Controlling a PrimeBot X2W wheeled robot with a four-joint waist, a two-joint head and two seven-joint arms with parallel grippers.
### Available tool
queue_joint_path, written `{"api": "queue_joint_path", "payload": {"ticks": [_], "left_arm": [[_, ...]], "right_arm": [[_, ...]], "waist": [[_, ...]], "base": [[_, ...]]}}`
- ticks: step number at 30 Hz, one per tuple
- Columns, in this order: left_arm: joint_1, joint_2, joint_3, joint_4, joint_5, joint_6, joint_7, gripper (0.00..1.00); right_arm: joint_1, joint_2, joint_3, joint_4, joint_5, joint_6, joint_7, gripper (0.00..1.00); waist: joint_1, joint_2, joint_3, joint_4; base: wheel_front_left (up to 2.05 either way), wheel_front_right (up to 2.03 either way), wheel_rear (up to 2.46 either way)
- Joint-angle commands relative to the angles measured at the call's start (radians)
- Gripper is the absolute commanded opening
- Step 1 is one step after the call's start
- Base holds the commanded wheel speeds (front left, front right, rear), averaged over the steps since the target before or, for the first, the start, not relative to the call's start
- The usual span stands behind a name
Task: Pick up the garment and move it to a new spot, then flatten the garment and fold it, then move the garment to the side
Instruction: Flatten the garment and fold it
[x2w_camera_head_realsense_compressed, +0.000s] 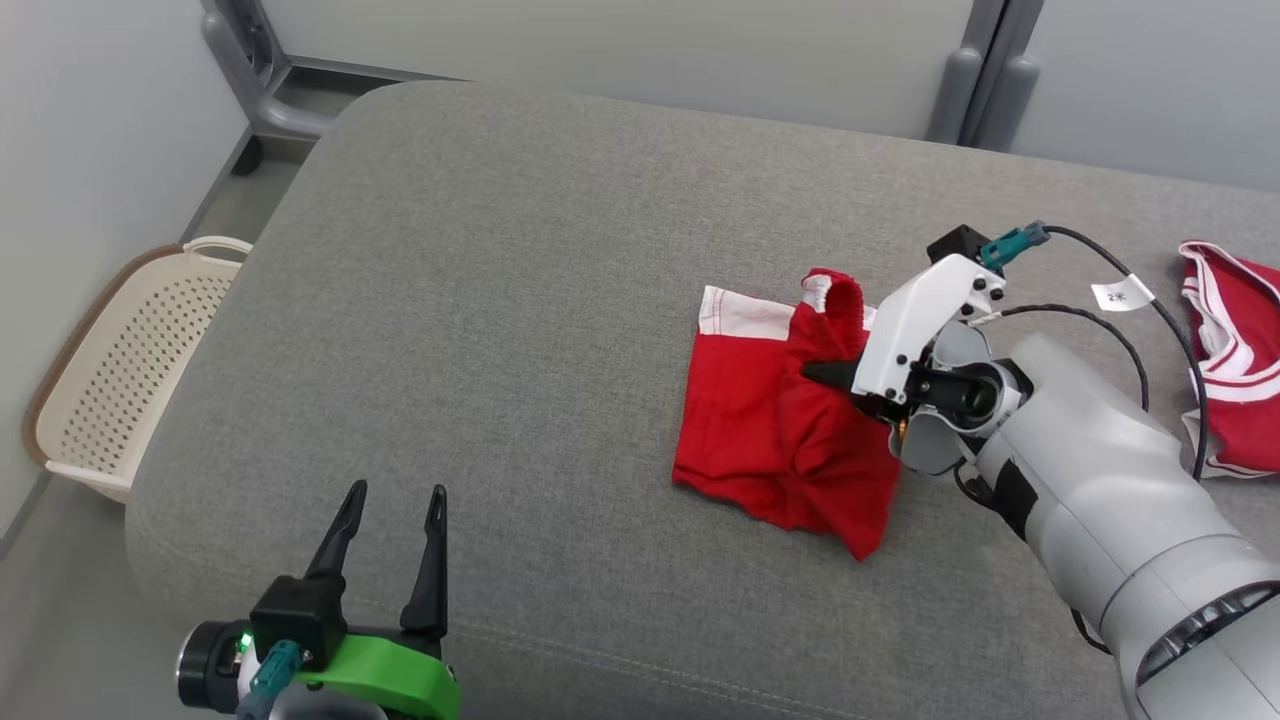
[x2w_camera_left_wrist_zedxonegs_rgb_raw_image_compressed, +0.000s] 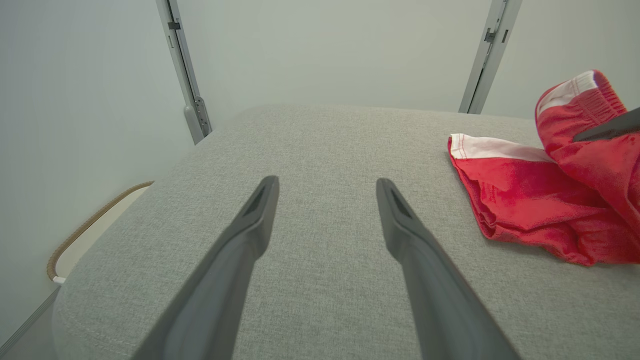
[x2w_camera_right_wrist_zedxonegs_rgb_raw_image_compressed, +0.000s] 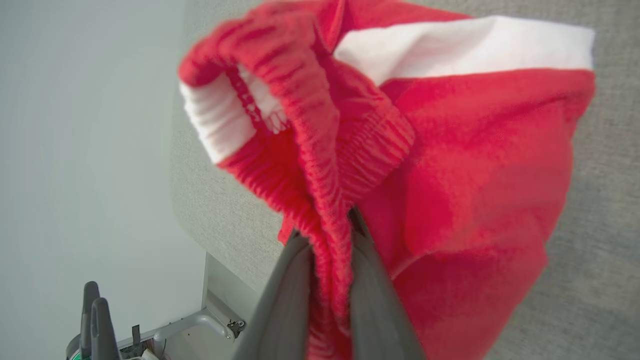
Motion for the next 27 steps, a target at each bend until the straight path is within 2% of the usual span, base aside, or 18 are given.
{"api": "queue_joint_path", "payload": {"ticks": [1, 13, 14, 15, 16, 20, 27], "left_arm": [[-0.017, -0.001, -0.005, 0.005, -0.006, 0.006, -0.001, 1.0], [-0.027, -0.001, -0.047, 0.009, -0.037, 0.024, -0.001, 1.0], [-0.026, -0.001, -0.047, 0.009, -0.037, 0.026, -0.001, 1.0], [-0.026, -0.001, -0.046, 0.009, -0.038, 0.026, -0.001, 1.0], [-0.027, -0.001, -0.045, 0.01, -0.038, 0.026, -0.001, 1.0], [-0.028, -0.001, -0.033, 0.012, -0.03, 0.024, -0.001, 1.0], [-0.015, 0.0, -0.011, 0.004, -0.011, 0.018, -0.001, 1.0]], "right_arm": [[-0.015, 0.002, 0.003, 0.021, -0.01, 0.0, -0.016, 0.0], [-0.048, 0.034, 0.011, 0.109, -0.025, 0.0, -0.064, 0.0], [-0.048, 0.036, 0.014, 0.109, -0.027, 0.0, -0.067, 0.23], [-0.048, 0.036, 0.015, 0.107, -0.028, 0.0, -0.073, 0.86], [-0.047, 0.035, 0.012, 0.105, -0.024, 0.0, -0.075, 1.0], [-0.034, 0.027, 0.001, 0.075, -0.005, 0.0, -0.085, 1.0], [0.025, -0.033, -0.017, -0.077, 0.032, 0.0, -0.141, 1.0]], "waist": [[0.0, 0.0, 0.0, 0.018], [0.0, 0.0, 0.012, 0.046], [0.0, 0.0, 0.014, 0.045], [0.0, 0.0, 0.014, 0.043], [0.0, 0.0, 0.015, 0.041], [0.0, 0.0, 0.012, 0.027], [0.0, 0.0, -0.003, -0.006]], "base": [[0.0, 0.0, 0.0], [0.0, 0.0, 0.0], [0.0, 0.0, 0.0], [0.0, 0.0, 0.0], [0.0, 0.0, 0.0], [0.0, 0.0, 0.0], [0.0, 0.0, 0.0]]}}
